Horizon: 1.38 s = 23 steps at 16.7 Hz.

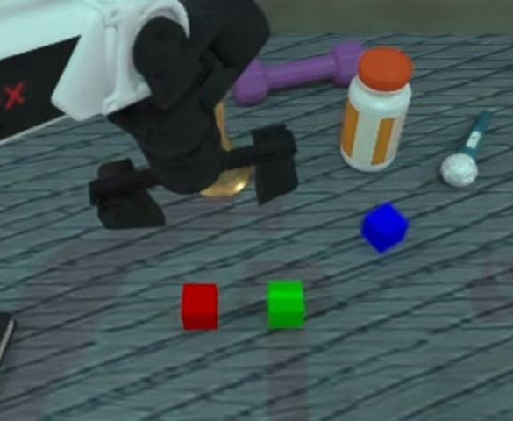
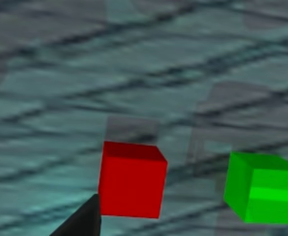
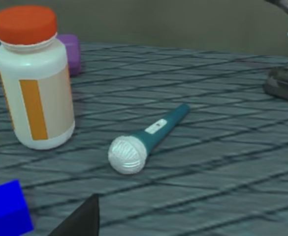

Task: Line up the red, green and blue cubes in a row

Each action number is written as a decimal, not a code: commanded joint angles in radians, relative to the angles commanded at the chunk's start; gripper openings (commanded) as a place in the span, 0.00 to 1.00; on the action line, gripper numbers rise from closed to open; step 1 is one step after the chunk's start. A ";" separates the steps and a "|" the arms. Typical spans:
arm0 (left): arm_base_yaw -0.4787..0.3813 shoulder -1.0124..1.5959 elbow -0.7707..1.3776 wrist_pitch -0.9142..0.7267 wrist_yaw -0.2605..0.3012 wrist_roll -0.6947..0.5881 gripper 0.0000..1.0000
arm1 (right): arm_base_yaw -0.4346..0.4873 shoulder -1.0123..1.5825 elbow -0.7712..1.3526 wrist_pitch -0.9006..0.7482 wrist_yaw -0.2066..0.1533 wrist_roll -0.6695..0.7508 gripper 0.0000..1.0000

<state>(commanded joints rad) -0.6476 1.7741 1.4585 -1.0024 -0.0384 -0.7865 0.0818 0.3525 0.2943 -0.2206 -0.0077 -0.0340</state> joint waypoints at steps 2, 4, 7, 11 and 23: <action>0.075 -0.177 -0.146 0.090 -0.001 0.038 1.00 | 0.034 0.167 0.146 -0.093 0.000 -0.010 1.00; 0.153 -0.372 -0.308 0.187 -0.001 0.089 1.00 | 0.071 0.351 0.309 -0.195 0.002 -0.021 1.00; 0.280 -0.695 -0.581 0.347 0.001 0.193 1.00 | 0.129 0.650 0.570 -0.358 0.004 -0.038 1.00; 0.436 -1.108 -0.937 0.561 0.007 0.365 1.00 | 0.208 1.060 0.917 -0.577 0.008 -0.062 1.00; 0.666 -1.767 -1.455 0.997 0.038 0.781 1.00 | 0.361 1.843 1.548 -0.992 0.011 -0.112 1.00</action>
<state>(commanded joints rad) 0.0182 0.0070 0.0038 -0.0051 -0.0005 -0.0050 0.4424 2.1955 1.8427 -1.2129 0.0031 -0.1461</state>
